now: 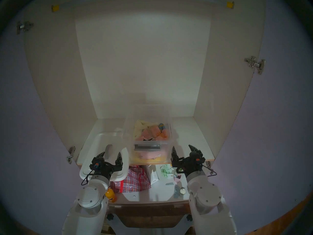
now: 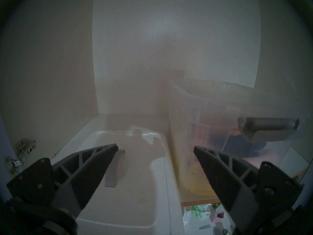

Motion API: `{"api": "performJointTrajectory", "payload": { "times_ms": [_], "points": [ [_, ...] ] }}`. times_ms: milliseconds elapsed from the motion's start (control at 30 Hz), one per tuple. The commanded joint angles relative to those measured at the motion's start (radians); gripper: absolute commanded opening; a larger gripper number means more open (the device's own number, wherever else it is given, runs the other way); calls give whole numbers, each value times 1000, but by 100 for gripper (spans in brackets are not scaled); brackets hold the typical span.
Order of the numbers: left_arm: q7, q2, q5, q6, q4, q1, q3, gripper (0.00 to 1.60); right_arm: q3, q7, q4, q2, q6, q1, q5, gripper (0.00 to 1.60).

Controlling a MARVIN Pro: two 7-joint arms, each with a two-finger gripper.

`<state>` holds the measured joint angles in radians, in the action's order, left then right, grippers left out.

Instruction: Take socks out of the storage bin, place them on top of the cabinet, and put the lid back on the bin

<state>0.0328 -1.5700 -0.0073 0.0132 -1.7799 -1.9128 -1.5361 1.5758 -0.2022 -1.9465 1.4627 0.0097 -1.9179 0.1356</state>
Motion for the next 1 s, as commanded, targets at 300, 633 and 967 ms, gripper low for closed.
{"api": "performJointTrajectory", "payload": {
  "times_ms": [300,633,967],
  "points": [
    [-3,1,-1,5,-25,6,2,160,67,-295,-38,-132,258,195,174,160],
    [-2,1,-1,5,-24,6,3,160,38,-476,73,-202,443,402,176,160],
    [0,0,-1,6,-20,8,3,160,-44,-515,217,-220,602,627,185,160]
  ]
}}
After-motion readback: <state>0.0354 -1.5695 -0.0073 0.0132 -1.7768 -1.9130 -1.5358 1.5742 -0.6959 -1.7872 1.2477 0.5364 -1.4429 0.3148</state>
